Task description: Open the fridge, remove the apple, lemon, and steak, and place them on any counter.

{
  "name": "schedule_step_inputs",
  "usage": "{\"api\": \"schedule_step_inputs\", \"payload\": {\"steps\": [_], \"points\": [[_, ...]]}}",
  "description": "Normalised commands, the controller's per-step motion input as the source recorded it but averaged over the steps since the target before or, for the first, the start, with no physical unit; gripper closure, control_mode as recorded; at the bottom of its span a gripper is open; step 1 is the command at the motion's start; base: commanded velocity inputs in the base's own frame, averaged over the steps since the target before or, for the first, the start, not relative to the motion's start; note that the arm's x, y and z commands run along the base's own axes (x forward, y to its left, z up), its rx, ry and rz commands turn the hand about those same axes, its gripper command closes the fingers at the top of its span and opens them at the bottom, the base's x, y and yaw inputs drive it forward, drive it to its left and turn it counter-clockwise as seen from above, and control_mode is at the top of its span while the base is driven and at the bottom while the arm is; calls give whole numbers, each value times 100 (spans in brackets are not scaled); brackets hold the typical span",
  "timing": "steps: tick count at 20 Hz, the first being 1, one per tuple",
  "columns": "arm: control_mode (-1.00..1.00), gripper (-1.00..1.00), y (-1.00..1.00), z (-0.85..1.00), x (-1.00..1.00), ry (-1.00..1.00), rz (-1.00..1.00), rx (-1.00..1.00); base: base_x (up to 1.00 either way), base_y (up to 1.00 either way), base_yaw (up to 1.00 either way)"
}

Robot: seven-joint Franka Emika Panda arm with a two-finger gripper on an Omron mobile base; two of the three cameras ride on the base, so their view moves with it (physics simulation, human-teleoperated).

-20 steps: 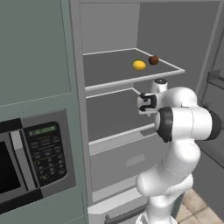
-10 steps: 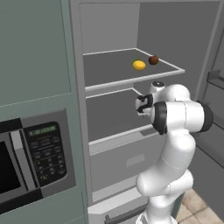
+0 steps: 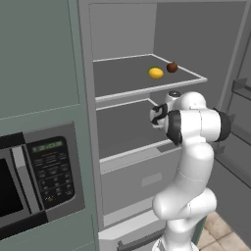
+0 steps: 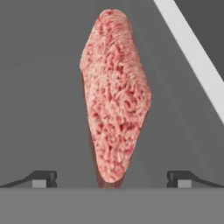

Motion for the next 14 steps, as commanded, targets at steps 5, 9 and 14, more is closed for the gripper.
{"api": "schedule_step_inputs", "payload": {"steps": [5,9,14], "points": [[-100,-100,-4,-8,29,0,0,0,0,0,0],[-100,-100,-6,-4,29,0,0,0,0,0,0],[-100,100,-5,-25,9,4,0,0,0,0,0]]}}
